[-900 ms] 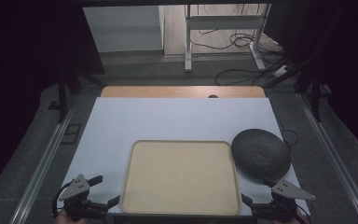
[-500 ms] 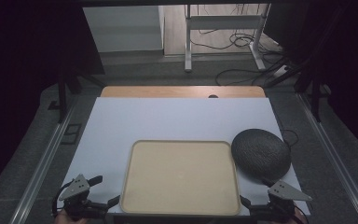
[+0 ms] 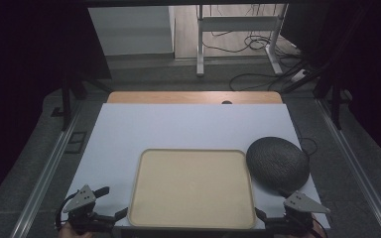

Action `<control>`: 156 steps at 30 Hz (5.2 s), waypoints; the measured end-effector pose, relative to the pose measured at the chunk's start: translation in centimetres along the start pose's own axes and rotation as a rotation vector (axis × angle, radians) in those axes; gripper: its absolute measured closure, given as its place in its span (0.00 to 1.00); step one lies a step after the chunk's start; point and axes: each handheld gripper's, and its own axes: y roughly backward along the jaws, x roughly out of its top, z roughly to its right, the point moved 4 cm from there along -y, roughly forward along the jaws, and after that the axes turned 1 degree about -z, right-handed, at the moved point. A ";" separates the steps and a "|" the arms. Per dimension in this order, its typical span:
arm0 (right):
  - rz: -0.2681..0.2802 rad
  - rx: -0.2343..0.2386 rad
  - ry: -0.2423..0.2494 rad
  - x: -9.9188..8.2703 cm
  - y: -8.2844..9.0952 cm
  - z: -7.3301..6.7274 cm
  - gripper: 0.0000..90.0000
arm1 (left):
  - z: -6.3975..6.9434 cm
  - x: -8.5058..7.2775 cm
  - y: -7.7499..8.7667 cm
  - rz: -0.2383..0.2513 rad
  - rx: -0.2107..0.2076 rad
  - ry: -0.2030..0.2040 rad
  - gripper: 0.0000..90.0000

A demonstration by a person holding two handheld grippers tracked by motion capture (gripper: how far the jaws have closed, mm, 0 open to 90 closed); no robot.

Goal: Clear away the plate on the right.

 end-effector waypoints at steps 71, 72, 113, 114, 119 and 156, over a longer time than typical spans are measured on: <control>-0.424 -0.510 0.617 0.4 -4.4 2.1 0.25 | 0.0 0.0 -0.2 -0.025 -0.018 -0.011 0.00; -0.432 -0.519 0.637 0.4 -4.5 2.1 0.27 | 0.0 0.0 -0.2 -0.025 -0.018 -0.010 0.00; -0.539 -0.662 1.078 -0.5 -6.5 1.7 0.95 | 0.0 0.0 -0.2 -0.021 -0.020 -0.008 0.00; -0.532 -0.663 1.066 -0.5 -6.5 1.7 0.95 | 0.0 0.0 -0.2 -0.019 -0.021 -0.008 0.00; -0.519 -0.657 1.051 -0.1 -6.1 1.8 0.95 | 0.0 0.0 -0.2 -0.023 -0.024 -0.006 0.00; -0.352 -0.647 1.152 2.2 -4.4 -2.2 0.91 | -0.1 0.0 -0.2 -0.021 -0.025 0.005 0.01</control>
